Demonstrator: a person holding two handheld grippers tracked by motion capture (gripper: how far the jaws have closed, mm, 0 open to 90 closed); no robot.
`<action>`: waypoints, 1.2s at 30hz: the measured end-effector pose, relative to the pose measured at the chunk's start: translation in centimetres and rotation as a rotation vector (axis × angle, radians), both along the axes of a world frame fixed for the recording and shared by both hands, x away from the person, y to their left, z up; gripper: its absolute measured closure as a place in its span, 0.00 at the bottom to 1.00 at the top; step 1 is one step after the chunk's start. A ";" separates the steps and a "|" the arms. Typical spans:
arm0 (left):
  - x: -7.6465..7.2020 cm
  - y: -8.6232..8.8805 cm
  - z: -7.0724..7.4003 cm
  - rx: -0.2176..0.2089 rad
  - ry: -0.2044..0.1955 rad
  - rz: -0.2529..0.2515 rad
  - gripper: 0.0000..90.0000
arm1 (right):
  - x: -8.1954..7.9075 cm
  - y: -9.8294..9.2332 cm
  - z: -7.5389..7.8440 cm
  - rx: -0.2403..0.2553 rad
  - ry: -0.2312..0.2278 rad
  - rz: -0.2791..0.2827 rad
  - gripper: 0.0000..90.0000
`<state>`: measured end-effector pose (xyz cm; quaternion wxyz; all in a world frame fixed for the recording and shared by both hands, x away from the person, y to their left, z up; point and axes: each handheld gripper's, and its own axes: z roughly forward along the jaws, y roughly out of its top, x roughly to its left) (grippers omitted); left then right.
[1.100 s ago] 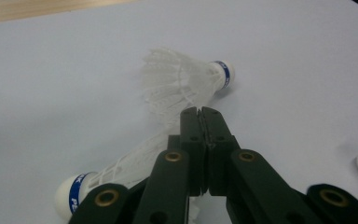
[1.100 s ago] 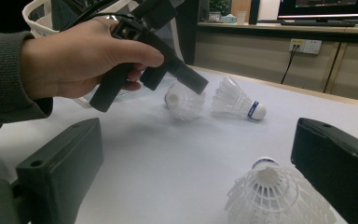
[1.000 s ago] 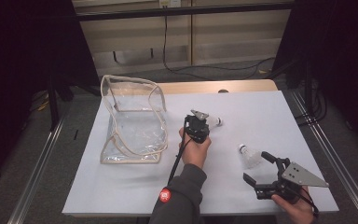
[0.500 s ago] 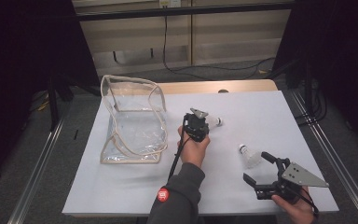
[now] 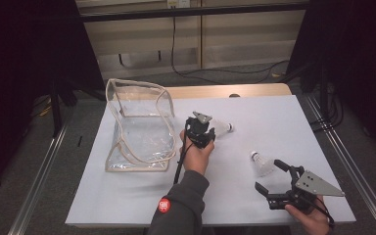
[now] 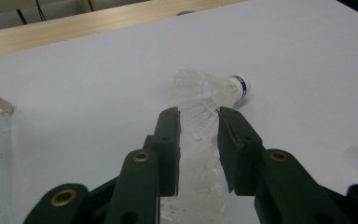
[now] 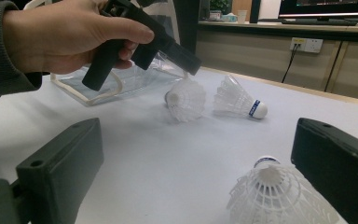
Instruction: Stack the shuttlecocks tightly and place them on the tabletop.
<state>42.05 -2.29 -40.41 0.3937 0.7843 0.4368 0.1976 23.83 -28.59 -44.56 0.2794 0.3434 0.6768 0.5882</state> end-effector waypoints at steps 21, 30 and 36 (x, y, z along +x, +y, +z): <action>1.1 0.1 -1.1 0.027 -0.012 0.036 0.82 | 0.1 0.0 -0.1 -0.002 0.002 0.005 0.02; 1.2 -0.2 -1.2 0.047 -0.021 0.065 0.93 | 0.0 0.0 -0.1 -0.001 0.002 0.006 0.02; 1.3 0.0 -1.3 0.062 -0.041 0.077 0.91 | 0.0 0.0 0.0 0.001 0.002 0.008 0.02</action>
